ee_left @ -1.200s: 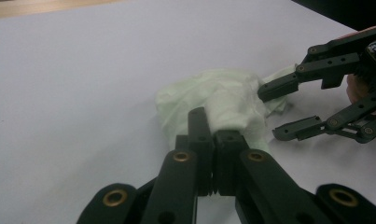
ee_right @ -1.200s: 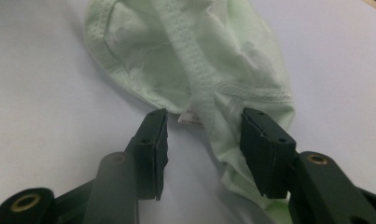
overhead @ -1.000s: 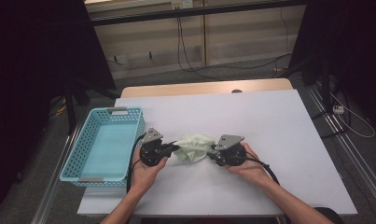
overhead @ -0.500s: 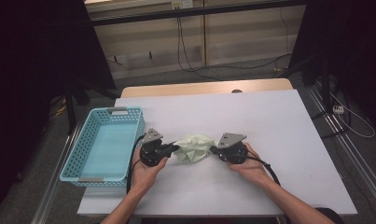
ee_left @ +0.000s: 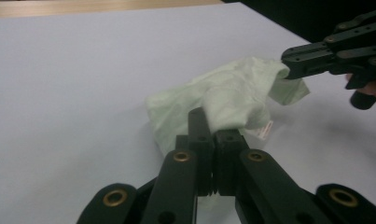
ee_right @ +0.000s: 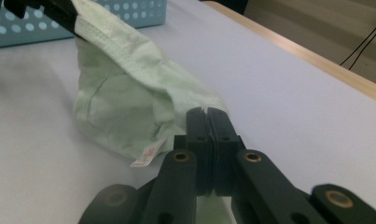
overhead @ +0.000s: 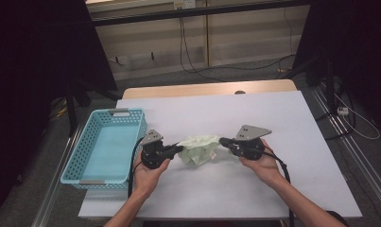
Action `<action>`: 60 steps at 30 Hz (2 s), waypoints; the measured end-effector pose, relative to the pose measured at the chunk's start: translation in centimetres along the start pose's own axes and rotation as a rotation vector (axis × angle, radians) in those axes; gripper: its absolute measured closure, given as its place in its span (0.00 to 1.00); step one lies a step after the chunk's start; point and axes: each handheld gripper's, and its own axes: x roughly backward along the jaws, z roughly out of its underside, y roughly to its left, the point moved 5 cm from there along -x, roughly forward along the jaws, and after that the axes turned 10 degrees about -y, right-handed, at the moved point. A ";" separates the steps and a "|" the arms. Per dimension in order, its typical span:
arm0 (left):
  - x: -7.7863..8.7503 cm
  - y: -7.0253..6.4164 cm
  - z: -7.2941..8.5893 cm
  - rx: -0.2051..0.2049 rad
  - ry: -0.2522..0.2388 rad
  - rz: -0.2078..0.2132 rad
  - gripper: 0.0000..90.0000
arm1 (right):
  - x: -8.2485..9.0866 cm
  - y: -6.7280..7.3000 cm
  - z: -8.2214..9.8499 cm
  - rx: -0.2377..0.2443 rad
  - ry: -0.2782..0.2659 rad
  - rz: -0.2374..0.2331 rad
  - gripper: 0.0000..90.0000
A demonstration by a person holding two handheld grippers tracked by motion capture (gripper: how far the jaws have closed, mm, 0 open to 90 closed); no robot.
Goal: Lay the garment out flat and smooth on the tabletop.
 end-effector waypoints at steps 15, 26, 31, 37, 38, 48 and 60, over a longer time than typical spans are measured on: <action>1.0 -2.7 -1.6 -0.038 -0.021 0.107 0.98 | 4.4 -0.3 -3.1 -0.020 -0.097 0.038 1.00; -0.4 -1.2 -0.3 -0.069 0.027 0.041 0.90 | 3.4 -1.5 -0.7 -0.061 -0.015 0.050 1.00; -1.2 0.1 -0.3 -0.069 0.035 -0.010 0.86 | 2.4 -1.9 0.1 -0.077 0.020 0.054 1.00; -2.0 0.7 -1.2 -0.069 0.029 -0.021 0.95 | 1.7 -2.3 0.3 -0.087 0.027 0.066 1.00; -2.2 0.8 -1.3 -0.054 0.027 -0.015 0.97 | 1.7 -2.4 0.3 -0.089 0.027 0.070 1.00; -3.4 1.8 -0.1 -0.050 0.078 -0.053 0.98 | 1.2 -3.4 1.5 -0.109 0.061 0.093 0.86; -3.4 1.3 -0.3 -0.065 0.067 -0.037 0.98 | 2.3 -5.9 2.8 -0.180 0.058 0.153 0.77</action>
